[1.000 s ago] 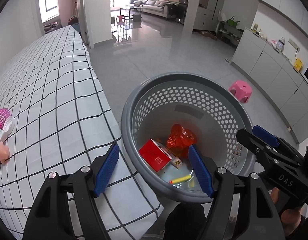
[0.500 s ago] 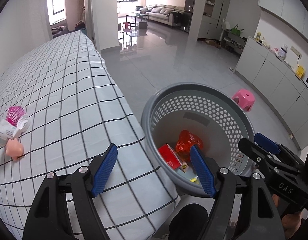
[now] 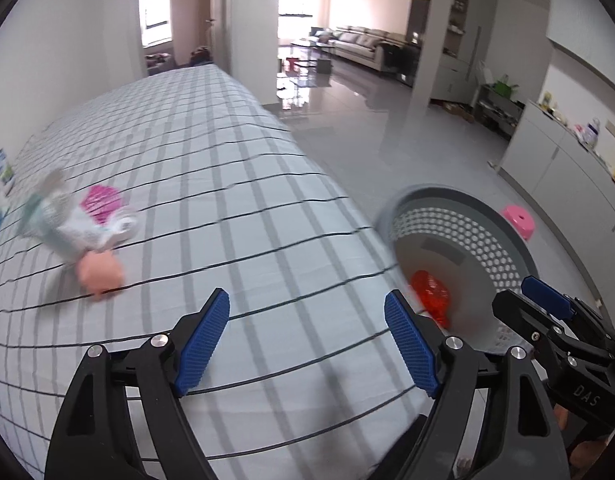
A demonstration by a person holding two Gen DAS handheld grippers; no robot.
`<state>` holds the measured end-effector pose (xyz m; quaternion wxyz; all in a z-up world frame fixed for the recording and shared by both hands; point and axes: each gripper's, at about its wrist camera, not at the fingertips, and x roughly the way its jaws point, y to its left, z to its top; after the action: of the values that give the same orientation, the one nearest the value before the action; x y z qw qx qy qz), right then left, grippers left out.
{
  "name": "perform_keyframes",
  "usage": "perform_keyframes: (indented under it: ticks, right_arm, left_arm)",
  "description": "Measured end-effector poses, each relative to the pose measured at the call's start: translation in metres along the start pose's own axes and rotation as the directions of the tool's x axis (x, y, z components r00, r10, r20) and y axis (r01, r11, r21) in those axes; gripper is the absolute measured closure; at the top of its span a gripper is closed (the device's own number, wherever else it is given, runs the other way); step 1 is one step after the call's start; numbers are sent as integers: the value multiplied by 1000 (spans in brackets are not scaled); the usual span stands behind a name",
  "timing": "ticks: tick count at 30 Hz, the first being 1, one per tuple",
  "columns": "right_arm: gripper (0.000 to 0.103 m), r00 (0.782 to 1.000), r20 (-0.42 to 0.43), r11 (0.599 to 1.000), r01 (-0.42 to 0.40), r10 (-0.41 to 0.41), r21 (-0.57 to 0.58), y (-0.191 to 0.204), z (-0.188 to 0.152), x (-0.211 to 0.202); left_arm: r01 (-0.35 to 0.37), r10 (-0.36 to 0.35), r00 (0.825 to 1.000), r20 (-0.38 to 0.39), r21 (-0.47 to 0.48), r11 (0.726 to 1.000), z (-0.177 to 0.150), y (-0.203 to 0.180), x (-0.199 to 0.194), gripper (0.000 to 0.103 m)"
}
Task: Collect trash
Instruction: 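Move both open tools back over the wipes packet and pink pig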
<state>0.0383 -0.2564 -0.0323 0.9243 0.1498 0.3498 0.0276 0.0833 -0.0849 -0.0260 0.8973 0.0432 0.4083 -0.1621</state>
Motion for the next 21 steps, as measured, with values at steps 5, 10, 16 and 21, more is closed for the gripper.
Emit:
perform_keyframes:
  ticks: [5, 10, 16, 21]
  right_arm:
    - [31, 998, -14, 997, -56, 55, -47, 36, -1, 14]
    - [31, 993, -46, 989, -111, 107, -101, 77, -3, 32]
    - [31, 984, -88, 973, -165, 153, -160, 117, -5, 51]
    - [31, 974, -129, 956, -211, 187, -203, 146, -6, 67]
  left_arm:
    - [-60, 60, 998, 2, -50, 997, -10, 42, -10, 24]
    - [-126, 127, 992, -2, -103, 987, -24, 85, -22, 24]
    - [-196, 197, 980, -7, -161, 967, -40, 134, -36, 24]
    - [-244, 245, 969, -22, -208, 947, -52, 170, -42, 23]
